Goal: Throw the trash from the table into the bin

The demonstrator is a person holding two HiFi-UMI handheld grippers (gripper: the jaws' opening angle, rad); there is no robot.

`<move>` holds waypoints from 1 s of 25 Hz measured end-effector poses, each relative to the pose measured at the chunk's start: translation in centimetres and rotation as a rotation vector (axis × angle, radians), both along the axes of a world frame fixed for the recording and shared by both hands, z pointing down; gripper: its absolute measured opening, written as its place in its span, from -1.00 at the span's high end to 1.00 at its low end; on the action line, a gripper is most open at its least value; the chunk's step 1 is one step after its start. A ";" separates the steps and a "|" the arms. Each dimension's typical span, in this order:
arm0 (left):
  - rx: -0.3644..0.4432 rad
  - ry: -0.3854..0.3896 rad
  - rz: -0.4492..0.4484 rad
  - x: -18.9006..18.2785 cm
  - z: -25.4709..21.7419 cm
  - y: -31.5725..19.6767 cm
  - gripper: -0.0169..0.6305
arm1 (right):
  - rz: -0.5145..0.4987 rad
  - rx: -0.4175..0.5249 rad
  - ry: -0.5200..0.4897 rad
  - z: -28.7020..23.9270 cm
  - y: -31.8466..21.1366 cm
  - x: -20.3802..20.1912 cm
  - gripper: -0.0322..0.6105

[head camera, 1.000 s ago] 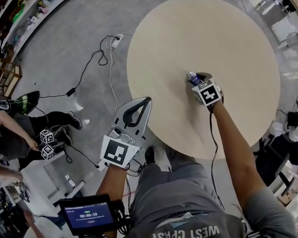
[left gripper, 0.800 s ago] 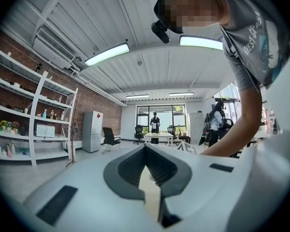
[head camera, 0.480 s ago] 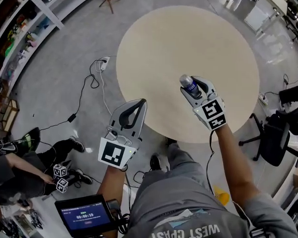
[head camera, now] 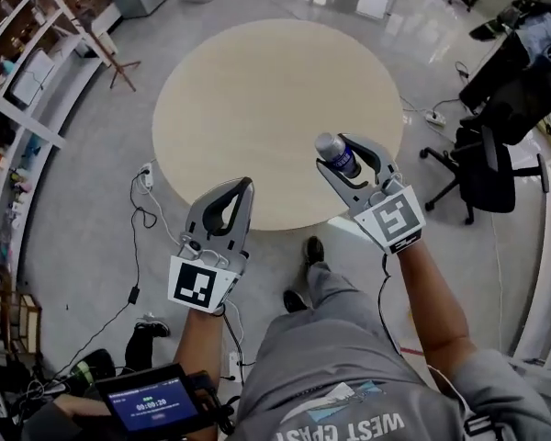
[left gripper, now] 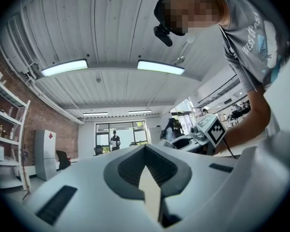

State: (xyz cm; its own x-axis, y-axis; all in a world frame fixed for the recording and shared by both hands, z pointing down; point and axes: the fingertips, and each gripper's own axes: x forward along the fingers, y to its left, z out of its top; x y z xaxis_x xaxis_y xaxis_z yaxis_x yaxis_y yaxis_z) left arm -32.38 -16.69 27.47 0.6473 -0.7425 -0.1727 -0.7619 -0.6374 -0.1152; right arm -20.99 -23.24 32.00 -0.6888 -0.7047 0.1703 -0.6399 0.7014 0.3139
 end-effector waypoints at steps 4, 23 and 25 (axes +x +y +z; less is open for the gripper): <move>0.008 -0.018 0.133 5.2 -1.2 1.2 0.82 | 0.111 0.045 -0.004 -2.7 4.7 5.5 0.22; -0.089 -0.087 0.961 63.4 7.3 23.5 0.82 | 0.893 -0.145 0.023 11.7 39.6 60.6 0.22; -0.123 -0.114 1.010 66.2 9.0 26.6 0.82 | 0.978 -0.205 0.001 15.3 43.9 63.9 0.22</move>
State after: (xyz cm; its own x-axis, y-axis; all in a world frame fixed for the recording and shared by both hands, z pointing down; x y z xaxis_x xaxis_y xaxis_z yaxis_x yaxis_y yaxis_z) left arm 33.84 9.93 36.47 0.9882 0.1503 -0.0300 0.1490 -0.9879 -0.0437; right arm 42.86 20.69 47.30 0.1785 -0.9187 0.3523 -0.9647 -0.0929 0.2464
